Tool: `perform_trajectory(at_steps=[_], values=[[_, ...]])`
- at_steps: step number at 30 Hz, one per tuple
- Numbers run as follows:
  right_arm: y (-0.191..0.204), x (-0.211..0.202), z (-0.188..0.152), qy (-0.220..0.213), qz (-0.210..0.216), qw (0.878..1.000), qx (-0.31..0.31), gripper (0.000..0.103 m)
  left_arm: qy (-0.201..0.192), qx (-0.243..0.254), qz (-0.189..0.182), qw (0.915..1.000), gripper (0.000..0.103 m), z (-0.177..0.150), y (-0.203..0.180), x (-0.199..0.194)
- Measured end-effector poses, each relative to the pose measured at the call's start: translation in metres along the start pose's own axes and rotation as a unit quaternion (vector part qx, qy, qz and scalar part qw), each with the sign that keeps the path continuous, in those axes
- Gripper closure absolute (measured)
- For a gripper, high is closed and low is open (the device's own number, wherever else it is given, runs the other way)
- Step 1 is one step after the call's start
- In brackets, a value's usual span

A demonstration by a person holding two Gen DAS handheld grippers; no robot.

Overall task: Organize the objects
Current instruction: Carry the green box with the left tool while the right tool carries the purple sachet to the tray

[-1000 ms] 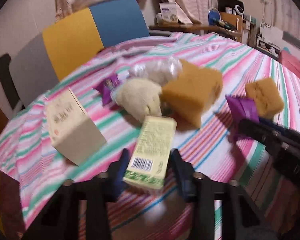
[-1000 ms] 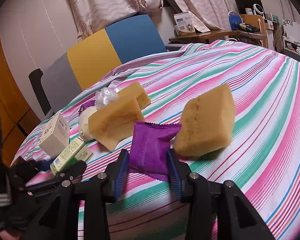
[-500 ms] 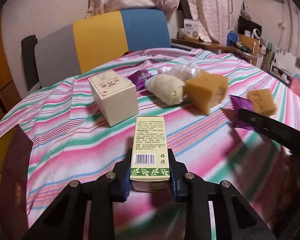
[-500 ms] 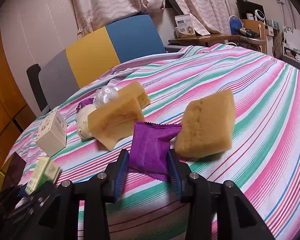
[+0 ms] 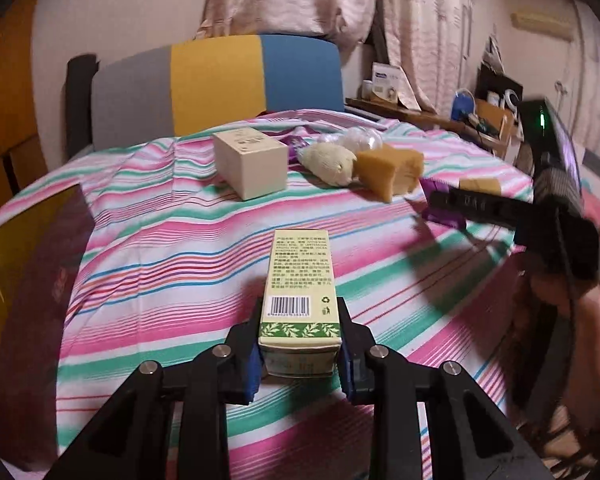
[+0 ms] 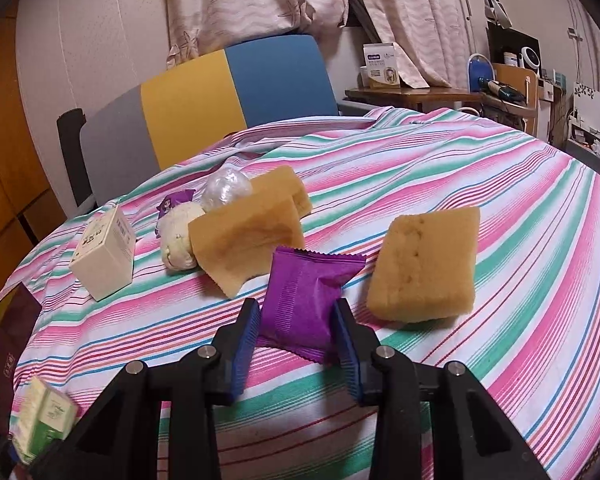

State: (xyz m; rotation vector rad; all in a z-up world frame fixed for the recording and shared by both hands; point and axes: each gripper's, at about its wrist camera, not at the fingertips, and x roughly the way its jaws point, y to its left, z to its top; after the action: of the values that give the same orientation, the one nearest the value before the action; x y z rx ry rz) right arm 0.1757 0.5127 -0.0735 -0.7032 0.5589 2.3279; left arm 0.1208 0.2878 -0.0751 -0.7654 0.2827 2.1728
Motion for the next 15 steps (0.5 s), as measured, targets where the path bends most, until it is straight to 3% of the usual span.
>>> perform_trajectory(at_steps=[9,15], values=[[0.006,-0.011,-0.002,-0.025,-0.021,0.999,-0.017,0.066,-0.022,-0.022,-0.002,0.9995,0.073,-0.004,0.019,-0.043],[0.021,-0.025,-0.007,-0.053,-0.033,0.997,-0.055,0.066,-0.023,-0.063,0.015,0.9976,0.073,-0.004,0.050,-0.070]])
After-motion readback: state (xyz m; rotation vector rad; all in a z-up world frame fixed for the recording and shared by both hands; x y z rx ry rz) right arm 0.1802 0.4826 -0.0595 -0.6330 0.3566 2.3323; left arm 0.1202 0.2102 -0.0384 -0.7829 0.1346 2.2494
